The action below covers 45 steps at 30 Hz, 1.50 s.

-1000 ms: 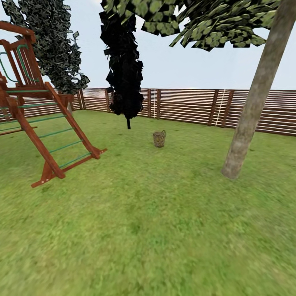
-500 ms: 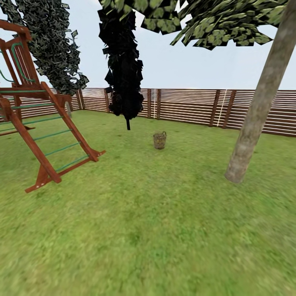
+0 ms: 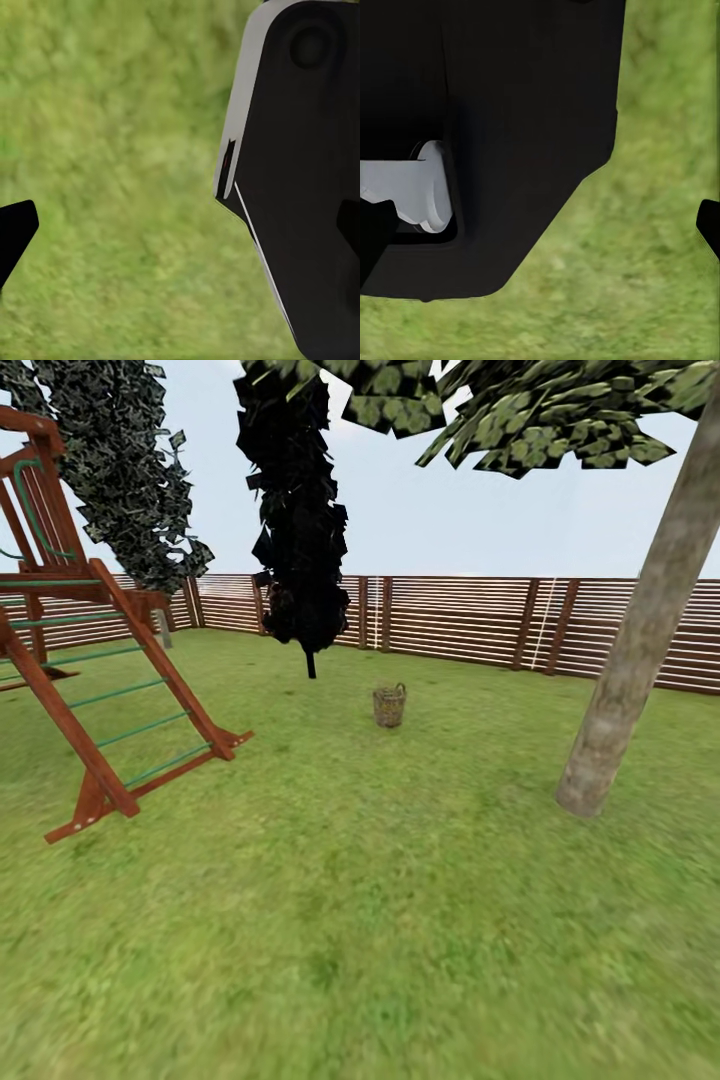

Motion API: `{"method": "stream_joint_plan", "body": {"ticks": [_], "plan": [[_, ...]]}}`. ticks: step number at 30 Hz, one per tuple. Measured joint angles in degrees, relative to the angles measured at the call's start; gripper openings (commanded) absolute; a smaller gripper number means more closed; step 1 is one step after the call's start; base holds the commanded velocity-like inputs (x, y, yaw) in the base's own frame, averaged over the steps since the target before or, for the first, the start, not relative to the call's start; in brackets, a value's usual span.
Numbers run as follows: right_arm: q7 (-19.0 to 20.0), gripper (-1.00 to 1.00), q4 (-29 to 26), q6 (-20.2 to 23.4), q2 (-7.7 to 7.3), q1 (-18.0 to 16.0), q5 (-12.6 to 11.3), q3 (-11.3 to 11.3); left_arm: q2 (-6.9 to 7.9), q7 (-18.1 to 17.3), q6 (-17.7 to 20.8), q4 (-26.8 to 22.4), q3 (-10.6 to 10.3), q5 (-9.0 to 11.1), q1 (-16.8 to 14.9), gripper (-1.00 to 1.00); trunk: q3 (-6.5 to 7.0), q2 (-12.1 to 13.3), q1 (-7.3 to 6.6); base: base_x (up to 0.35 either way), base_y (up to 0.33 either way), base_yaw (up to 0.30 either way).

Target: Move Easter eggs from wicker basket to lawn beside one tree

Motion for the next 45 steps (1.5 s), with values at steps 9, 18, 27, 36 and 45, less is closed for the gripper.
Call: {"method": "stream_joint_plan", "body": {"ticks": [9, 18, 27, 36, 45], "plan": [[0.0, 1.00, 0.0, 0.0, 0.00, 0.0, 0.0, 0.0, 0.00, 0.0, 0.0, 0.0, 0.0, 0.0, 0.0, 1.00, 0.00, 0.0, 0.00, 0.321, 0.000, 0.000], [0.0, 1.00, 0.0, 0.0, 0.00, 0.0, 0.0, 0.0, 0.00, 0.0, 0.0, 0.0, 0.0, 0.0, 0.0, 1.00, 0.00, 0.0, 0.00, 0.321, 0.000, 0.000], [0.0, 1.00, 0.0, 0.0, 0.00, 0.0, 0.0, 0.0, -0.08, 0.0, 0.0, 0.0, 0.0, 0.0, 0.0, 1.00, 0.00, 0.0, 0.00, 0.321, 0.000, 0.000], [0.0, 1.00, 0.0, 0.0, 0.00, 0.0, 0.0, 0.0, -0.09, 0.0, 0.0, 0.0, 0.0, 0.0, 0.0, 1.00, 0.00, 0.0, 0.00, 0.321, 0.000, 0.000], [0.0, 1.00, 0.0, 0.0, 0.00, 0.0, 0.0, 0.0, -0.10, 0.0, 0.0, 0.0, 0.0, 0.0, 0.0, 1.00, 0.00, 0.0, 0.00, 0.321, 0.000, 0.000]]}}
